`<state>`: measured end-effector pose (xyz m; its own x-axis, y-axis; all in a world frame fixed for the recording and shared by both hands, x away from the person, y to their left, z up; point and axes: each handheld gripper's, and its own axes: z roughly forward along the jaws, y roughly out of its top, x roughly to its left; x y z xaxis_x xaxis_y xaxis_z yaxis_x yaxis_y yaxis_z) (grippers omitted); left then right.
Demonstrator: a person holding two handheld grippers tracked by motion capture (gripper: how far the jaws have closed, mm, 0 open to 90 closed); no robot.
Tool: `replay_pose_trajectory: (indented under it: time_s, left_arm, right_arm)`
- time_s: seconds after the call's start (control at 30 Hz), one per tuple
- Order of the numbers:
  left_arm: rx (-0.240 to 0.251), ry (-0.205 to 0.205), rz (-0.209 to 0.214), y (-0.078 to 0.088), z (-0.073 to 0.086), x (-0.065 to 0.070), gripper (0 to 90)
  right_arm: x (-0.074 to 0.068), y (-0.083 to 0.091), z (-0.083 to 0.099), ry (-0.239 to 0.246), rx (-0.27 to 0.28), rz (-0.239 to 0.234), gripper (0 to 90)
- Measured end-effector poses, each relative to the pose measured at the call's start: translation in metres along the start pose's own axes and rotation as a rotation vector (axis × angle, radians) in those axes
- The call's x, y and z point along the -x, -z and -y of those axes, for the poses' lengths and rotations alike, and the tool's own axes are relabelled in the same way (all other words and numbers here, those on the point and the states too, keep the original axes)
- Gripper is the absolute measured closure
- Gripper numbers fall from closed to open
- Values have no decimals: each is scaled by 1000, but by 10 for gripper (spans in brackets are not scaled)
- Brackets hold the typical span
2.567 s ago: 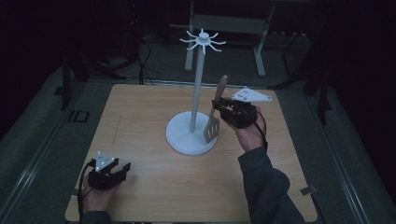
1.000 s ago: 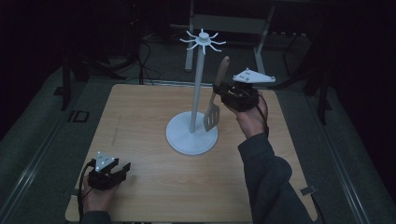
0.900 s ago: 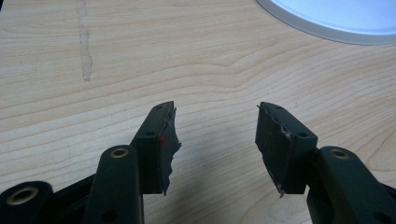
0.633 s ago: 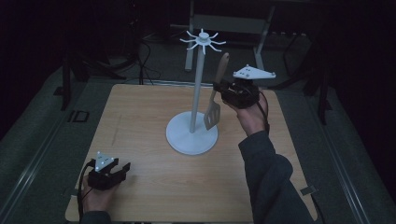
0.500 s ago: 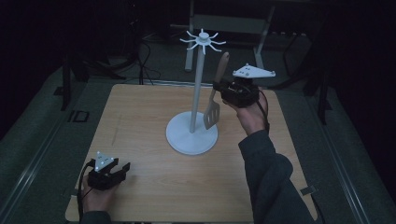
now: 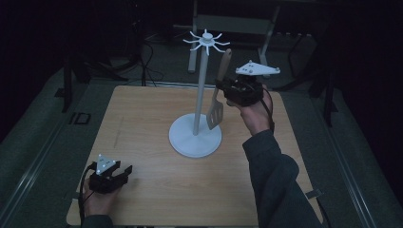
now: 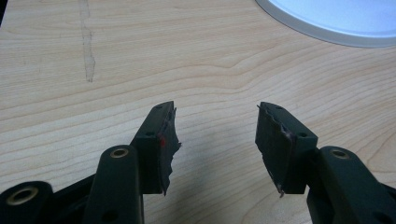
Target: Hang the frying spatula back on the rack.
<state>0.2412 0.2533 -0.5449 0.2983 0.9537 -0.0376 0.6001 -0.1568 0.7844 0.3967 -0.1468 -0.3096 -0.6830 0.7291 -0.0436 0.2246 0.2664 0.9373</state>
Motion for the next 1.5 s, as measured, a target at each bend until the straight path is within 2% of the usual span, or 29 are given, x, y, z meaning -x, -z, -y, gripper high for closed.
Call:
replay_pose_trajectory:
  time_s: [0.3,1.5]
  left_arm:
    - [0,0,-1,0,0,0,480]
    - [2,6,-5,0,0,-1,480]
  right_arm:
    - [-2,-3,-5,11,-14,-8,746]
    - [-3,-20,-12,-14,-40,-39,745]
